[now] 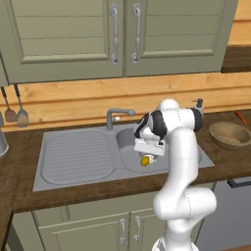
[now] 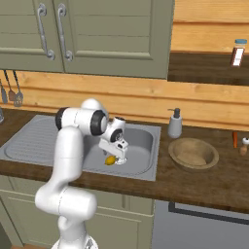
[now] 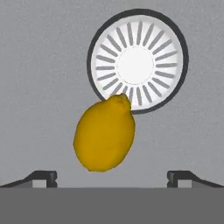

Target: Pick the lemon from the sink and place it in the bowl. Then pick the bowl and place it in the microwave. Then close the microwave door and press the start button.

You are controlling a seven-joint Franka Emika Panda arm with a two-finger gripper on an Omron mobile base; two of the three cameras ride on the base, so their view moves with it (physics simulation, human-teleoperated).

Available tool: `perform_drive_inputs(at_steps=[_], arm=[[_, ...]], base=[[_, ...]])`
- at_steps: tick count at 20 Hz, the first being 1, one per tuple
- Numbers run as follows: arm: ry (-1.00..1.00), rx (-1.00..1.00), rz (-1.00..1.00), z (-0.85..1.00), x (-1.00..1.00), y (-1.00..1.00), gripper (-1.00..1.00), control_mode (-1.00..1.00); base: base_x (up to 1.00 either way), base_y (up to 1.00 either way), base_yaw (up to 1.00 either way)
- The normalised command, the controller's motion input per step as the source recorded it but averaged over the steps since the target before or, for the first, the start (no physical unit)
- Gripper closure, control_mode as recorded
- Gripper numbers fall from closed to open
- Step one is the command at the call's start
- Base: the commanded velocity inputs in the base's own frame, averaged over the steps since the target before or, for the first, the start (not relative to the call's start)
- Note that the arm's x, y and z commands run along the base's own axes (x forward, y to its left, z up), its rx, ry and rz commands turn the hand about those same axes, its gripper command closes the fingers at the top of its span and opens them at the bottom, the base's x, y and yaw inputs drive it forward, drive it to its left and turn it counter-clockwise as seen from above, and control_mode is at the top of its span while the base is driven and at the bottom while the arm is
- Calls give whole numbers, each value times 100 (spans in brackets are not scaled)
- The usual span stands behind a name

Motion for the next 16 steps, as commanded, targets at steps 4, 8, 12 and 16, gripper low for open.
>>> perform_drive_inputs(at_steps=[4,8,12,16], arm=[[0,0,-1,-31,30,2,-100,-100],[0,0,-1,-30,26,0,-100,-100],[0,0,0,-16,3,0,-100,-100],[0,0,0,-8,-11,0,-100,-100]], base=[[0,0,0],[0,0,0],[0,0,0],[0,0,0]])
